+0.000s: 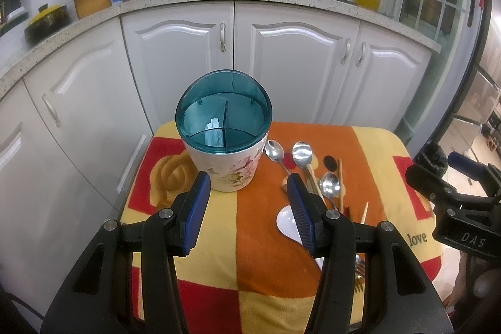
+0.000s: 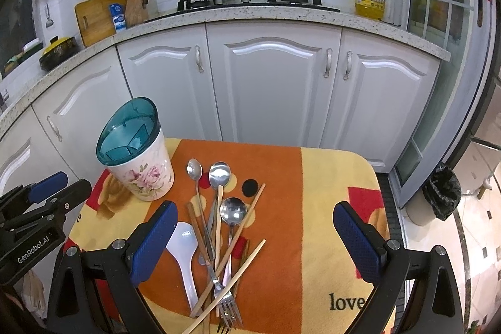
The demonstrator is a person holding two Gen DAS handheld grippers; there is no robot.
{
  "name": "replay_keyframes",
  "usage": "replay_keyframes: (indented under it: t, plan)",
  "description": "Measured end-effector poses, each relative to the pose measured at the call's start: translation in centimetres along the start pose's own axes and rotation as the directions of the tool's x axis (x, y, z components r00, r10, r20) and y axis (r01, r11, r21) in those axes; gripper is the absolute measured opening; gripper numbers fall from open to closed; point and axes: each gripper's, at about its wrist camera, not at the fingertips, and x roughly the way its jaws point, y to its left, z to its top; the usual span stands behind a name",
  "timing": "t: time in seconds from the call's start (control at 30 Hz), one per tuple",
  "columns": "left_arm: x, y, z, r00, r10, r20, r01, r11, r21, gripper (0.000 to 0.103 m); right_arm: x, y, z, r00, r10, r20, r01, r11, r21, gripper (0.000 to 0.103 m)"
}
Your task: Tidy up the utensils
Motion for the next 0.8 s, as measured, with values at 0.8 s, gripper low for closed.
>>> replay_keyframes:
  t: [0.8]
  plan:
    - [4.6, 1.1, -1.9, 0.97, -0.197, -0.145, 0.186, 0.979, -0.086, 0.05, 4.4, -2.0, -4.3, 0.974, 0.147, -0.17, -0.149, 0.989, 0.002, 0.073]
